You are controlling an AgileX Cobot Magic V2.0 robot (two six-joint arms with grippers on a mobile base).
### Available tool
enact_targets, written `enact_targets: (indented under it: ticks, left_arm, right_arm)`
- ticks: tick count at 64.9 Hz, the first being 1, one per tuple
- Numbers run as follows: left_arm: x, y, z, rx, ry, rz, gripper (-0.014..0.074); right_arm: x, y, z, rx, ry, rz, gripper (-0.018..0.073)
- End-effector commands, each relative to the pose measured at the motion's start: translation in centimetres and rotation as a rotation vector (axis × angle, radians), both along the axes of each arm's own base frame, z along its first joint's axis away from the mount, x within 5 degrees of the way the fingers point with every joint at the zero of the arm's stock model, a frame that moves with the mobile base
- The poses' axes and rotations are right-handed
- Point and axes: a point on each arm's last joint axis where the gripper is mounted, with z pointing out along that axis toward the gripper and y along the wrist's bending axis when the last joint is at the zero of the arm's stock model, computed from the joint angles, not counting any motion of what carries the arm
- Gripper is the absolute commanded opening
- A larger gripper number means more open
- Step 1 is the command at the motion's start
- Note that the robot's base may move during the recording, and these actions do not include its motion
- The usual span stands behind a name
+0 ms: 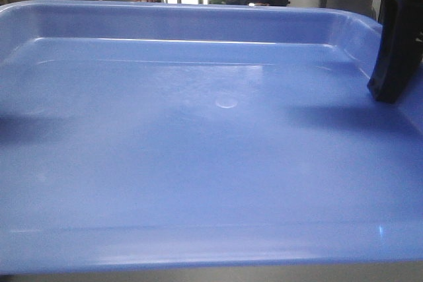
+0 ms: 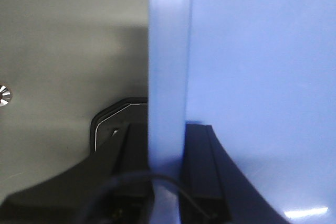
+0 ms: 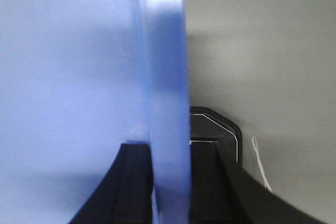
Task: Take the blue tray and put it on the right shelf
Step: 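Hold the tray with both grippers while the base drives to the shelf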
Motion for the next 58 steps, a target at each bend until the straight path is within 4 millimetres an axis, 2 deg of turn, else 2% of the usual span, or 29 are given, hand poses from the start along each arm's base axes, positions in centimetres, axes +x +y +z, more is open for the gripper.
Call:
enact_targets:
  ticks: [1, 58]
  left_arm:
    - [-0.27, -0.18, 1.16, -0.045, -0.039, -0.005, -0.0017]
    - [-0.27, -0.18, 1.16, -0.045, -0.039, -0.005, -0.0017]
  right_arm:
    - [0.07, -0.09, 1.60, 0.042, -0.089, -0.005, 0.0214]
    - [0.07, -0.09, 1.60, 0.042, -0.089, -0.005, 0.0214]
